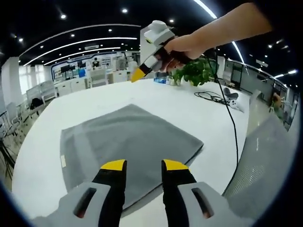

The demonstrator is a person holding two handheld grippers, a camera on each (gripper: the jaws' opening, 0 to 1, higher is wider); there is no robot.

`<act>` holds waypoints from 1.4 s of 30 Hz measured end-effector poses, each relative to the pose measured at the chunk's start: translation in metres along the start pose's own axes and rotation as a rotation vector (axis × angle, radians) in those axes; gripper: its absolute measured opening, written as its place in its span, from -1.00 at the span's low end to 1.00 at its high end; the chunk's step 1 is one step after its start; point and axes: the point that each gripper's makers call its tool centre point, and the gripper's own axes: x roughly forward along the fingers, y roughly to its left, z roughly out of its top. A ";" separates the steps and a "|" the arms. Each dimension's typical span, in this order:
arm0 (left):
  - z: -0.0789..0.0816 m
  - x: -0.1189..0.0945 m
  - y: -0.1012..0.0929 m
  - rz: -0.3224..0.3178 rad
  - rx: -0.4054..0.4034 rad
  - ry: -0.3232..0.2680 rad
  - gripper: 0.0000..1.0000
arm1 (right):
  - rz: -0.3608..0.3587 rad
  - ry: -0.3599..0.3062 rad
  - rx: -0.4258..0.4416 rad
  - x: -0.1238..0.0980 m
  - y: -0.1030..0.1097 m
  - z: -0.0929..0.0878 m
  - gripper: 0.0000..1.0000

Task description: Fold the towel on the table until its edges align and the towel forms a compact rectangular stack.

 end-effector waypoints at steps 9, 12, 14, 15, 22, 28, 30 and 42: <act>-0.021 0.014 -0.013 -0.068 0.090 0.089 -0.37 | 0.005 0.029 0.028 -0.011 -0.010 -0.032 -0.27; -0.028 0.019 -0.017 -0.085 0.128 0.122 -0.37 | 0.002 0.040 0.031 -0.013 -0.012 -0.041 -0.28; -0.035 0.022 -0.020 -0.105 0.197 0.156 -0.37 | -0.003 0.040 0.030 -0.014 -0.014 -0.045 -0.30; -0.035 0.024 -0.022 -0.113 0.191 0.156 -0.37 | -0.001 0.037 0.034 -0.015 -0.014 -0.047 -0.30; -0.045 0.037 -0.030 -0.163 0.249 0.206 -0.42 | 0.007 0.059 0.053 -0.014 -0.016 -0.074 -0.32; -0.057 0.044 -0.030 -0.184 0.291 0.247 -0.46 | 0.009 0.078 0.079 -0.014 -0.019 -0.095 -0.32; -0.061 0.046 -0.029 -0.189 0.310 0.257 -0.48 | 0.021 0.085 0.088 -0.013 -0.020 -0.100 -0.34; -0.062 0.053 -0.024 -0.184 0.303 0.280 -0.64 | 0.056 0.101 0.150 -0.006 0.004 -0.144 -0.44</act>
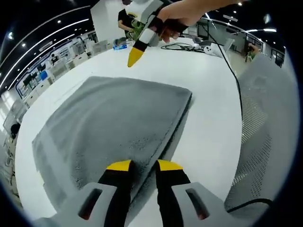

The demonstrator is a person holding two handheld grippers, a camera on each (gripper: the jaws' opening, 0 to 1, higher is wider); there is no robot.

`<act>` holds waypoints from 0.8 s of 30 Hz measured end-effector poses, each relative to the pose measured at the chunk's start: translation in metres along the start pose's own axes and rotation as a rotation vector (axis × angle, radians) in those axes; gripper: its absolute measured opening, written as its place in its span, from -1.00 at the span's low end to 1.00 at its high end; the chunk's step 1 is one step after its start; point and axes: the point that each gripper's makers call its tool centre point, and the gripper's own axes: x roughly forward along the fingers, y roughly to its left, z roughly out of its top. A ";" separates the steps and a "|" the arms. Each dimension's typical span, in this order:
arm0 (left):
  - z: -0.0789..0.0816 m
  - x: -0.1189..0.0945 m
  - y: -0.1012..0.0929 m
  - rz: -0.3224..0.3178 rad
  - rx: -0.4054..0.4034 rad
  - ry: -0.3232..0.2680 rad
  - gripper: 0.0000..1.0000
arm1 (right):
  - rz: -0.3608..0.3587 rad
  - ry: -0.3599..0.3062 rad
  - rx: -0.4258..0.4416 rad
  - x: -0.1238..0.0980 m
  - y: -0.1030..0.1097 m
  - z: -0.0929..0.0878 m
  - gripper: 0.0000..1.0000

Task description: Fold the towel on the table until its edges align and the towel forms a compact rectangular stack.

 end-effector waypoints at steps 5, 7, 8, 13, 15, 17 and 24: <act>0.002 -0.001 0.005 0.011 -0.026 -0.006 -0.90 | 0.021 0.024 0.016 0.007 0.008 -0.013 -0.45; 0.003 -0.001 0.007 0.020 -0.030 -0.013 -0.95 | 0.013 0.058 0.029 0.010 0.010 -0.024 -0.47; 0.003 -0.002 0.008 0.023 -0.036 -0.016 -0.95 | 0.013 0.056 0.031 0.012 0.013 -0.028 -0.48; 0.006 -0.006 0.001 0.005 0.017 -0.005 -0.96 | 0.040 0.124 -0.009 0.015 0.028 -0.054 -0.65; 0.008 -0.007 0.001 0.003 0.030 -0.005 -0.96 | 0.057 0.139 -0.007 0.014 0.031 -0.056 -0.88; 0.010 -0.008 0.000 0.000 0.032 -0.005 -0.96 | 0.062 0.124 0.028 0.015 0.029 -0.054 -0.90; 0.009 -0.008 -0.011 -0.035 0.111 0.028 -0.97 | 0.049 0.109 0.034 0.016 0.027 -0.055 -0.67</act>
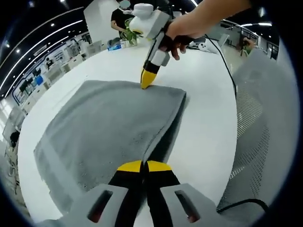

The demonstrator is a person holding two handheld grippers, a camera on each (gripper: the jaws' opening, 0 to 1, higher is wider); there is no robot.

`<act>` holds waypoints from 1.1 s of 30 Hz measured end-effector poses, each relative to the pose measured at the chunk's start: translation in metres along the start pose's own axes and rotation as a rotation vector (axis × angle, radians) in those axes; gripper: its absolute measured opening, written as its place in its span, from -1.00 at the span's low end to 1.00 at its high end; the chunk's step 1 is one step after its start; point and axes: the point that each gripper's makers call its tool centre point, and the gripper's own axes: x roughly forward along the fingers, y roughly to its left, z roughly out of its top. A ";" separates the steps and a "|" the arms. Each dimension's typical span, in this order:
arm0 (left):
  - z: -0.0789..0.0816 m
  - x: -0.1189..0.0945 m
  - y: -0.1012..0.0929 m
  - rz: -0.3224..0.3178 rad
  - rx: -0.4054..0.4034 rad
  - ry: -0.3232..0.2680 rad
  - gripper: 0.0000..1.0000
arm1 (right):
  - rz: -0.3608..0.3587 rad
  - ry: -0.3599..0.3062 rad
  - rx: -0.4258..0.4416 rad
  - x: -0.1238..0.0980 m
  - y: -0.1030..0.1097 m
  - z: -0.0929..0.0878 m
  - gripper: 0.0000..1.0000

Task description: Fold the towel on the table until its edges align and the towel forms a compact rectangular stack.

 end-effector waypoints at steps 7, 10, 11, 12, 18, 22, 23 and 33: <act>-0.006 0.002 -0.012 -0.050 0.096 0.050 -0.97 | 0.025 0.036 0.007 0.005 0.004 -0.008 -0.95; -0.007 0.003 -0.019 -0.071 0.102 0.052 -0.97 | 0.035 0.055 0.039 0.004 0.003 -0.010 -0.98; -0.009 0.004 -0.021 -0.083 0.117 0.056 -0.97 | 0.035 0.055 0.047 0.005 0.002 -0.010 -0.98; -0.010 0.004 -0.023 -0.091 0.135 0.058 -0.97 | 0.036 0.058 0.050 0.005 0.002 -0.010 -0.99; -0.012 0.001 -0.027 -0.112 0.264 0.072 -0.97 | 0.044 0.079 0.052 0.003 0.005 -0.016 -0.99; -0.013 0.001 -0.025 -0.112 0.303 0.079 -0.97 | 0.042 0.085 0.049 -0.001 0.011 -0.023 -0.99; -0.014 0.001 -0.025 -0.113 0.304 0.079 -0.97 | 0.042 0.086 0.047 -0.001 0.013 -0.025 -0.99; -0.027 -0.010 -0.023 -0.127 0.364 0.101 -0.97 | 0.074 0.089 0.098 -0.009 0.026 -0.044 -0.99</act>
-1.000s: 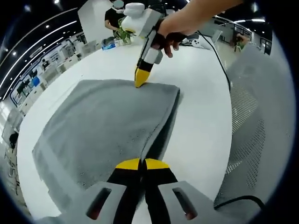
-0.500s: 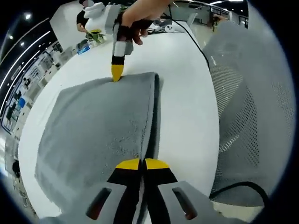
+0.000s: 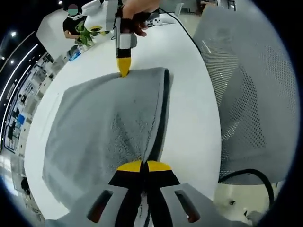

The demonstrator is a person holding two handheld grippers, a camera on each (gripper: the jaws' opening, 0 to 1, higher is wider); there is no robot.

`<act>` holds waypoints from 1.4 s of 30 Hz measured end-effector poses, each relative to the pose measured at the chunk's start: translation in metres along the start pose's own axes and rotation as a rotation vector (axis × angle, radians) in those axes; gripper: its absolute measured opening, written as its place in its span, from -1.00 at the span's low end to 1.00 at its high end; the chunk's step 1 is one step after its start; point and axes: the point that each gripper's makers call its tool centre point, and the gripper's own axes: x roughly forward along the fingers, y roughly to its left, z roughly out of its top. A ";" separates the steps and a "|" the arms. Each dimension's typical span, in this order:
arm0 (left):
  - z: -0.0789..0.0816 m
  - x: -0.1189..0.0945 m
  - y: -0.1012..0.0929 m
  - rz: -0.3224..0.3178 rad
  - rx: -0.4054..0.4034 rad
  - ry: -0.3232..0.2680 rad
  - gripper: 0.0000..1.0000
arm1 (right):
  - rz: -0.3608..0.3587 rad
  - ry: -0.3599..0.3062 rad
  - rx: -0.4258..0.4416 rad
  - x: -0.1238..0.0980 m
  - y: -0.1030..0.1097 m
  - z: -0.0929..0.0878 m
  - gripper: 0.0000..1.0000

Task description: Fold the towel on the table until its edges align and the towel forms a compact rectangular stack.

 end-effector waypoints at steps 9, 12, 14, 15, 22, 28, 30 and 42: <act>0.010 -0.005 -0.024 -0.062 0.067 0.004 -0.92 | 0.021 0.039 -0.039 -0.008 0.009 -0.014 -0.98; 0.014 -0.009 -0.030 -0.098 -0.003 -0.014 -0.73 | 0.028 0.049 -0.052 -0.011 0.010 -0.015 -0.97; 0.015 -0.010 -0.031 -0.101 -0.024 -0.017 -0.53 | 0.033 0.049 -0.062 -0.011 0.010 -0.014 -0.95; 0.018 -0.011 -0.030 -0.093 -0.034 -0.023 -0.56 | 0.030 0.052 -0.083 -0.012 0.009 -0.014 -0.94; 0.045 -0.007 -0.032 -0.084 -0.098 -0.105 -0.57 | 0.007 0.015 -0.121 -0.020 0.003 -0.004 -0.90; 0.043 0.010 -0.045 -0.117 -0.124 -0.073 -0.59 | -0.006 -0.006 -0.147 -0.026 -0.004 0.005 -0.97; 0.045 0.009 -0.044 -0.112 -0.172 -0.075 -0.60 | -0.010 -0.019 -0.147 -0.030 -0.009 0.010 -0.97; 0.083 0.007 -0.029 -0.083 -0.207 -0.139 -0.63 | 0.010 -0.103 -0.150 -0.042 -0.020 0.052 -0.85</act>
